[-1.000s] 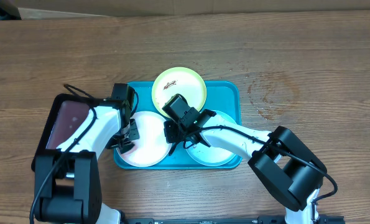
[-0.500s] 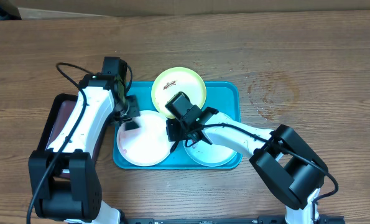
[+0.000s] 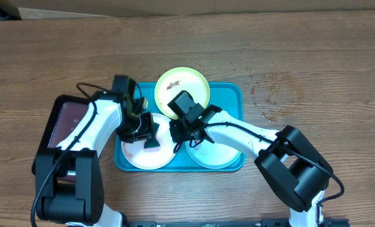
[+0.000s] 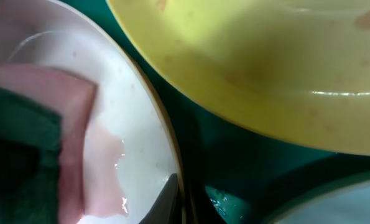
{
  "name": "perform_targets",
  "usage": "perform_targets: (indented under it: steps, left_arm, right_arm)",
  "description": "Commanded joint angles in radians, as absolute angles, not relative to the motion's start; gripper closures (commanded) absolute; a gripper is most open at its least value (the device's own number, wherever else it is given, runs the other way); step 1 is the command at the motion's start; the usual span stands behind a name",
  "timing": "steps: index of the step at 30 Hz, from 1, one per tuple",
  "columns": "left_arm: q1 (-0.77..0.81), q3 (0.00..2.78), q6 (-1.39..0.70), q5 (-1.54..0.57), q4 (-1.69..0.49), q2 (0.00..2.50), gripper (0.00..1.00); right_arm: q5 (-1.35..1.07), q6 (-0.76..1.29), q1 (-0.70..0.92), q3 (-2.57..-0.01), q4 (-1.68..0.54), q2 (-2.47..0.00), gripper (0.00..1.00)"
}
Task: Clean dirty plates on tray and stack at the side
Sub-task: 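Lift the sponge with the left gripper and move it over the dark tray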
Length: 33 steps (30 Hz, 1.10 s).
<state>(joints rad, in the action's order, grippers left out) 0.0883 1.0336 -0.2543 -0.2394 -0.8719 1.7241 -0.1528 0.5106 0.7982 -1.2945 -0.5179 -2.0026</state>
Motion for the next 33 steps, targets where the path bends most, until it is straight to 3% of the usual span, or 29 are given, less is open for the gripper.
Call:
perform_targets:
  steps: [1, 10, 16, 26, 33]
  left_arm:
    - [0.088, 0.982, -0.34, -0.061, -0.849, 1.73, 0.96]
    - [0.083, 0.957, -0.528, 0.421, -0.945, 1.73, 0.96]
    - [0.083, 0.981, -0.589, 0.575, -0.998, 1.729, 0.96]
    - [0.07, 1.312, -0.653, 0.419, -1.2, 1.61, 0.96]
    - [-0.061, 1.433, -0.623, 0.211, -1.202, 1.421, 0.96]
  right_arm:
    - [-0.15, 0.464, 0.791, -1.34, -0.524, -2.007, 0.96]
    - [-0.15, 0.463, 0.791, -1.343, -0.539, -1.999, 0.96]
    - [-0.15, 0.436, 0.791, -1.343, -0.559, -1.966, 0.96]
    - [-0.15, 0.436, 0.791, -1.343, -0.572, -1.927, 0.96]
    - [-0.133, 0.38, 0.798, -1.345, -0.591, -1.844, 0.96]
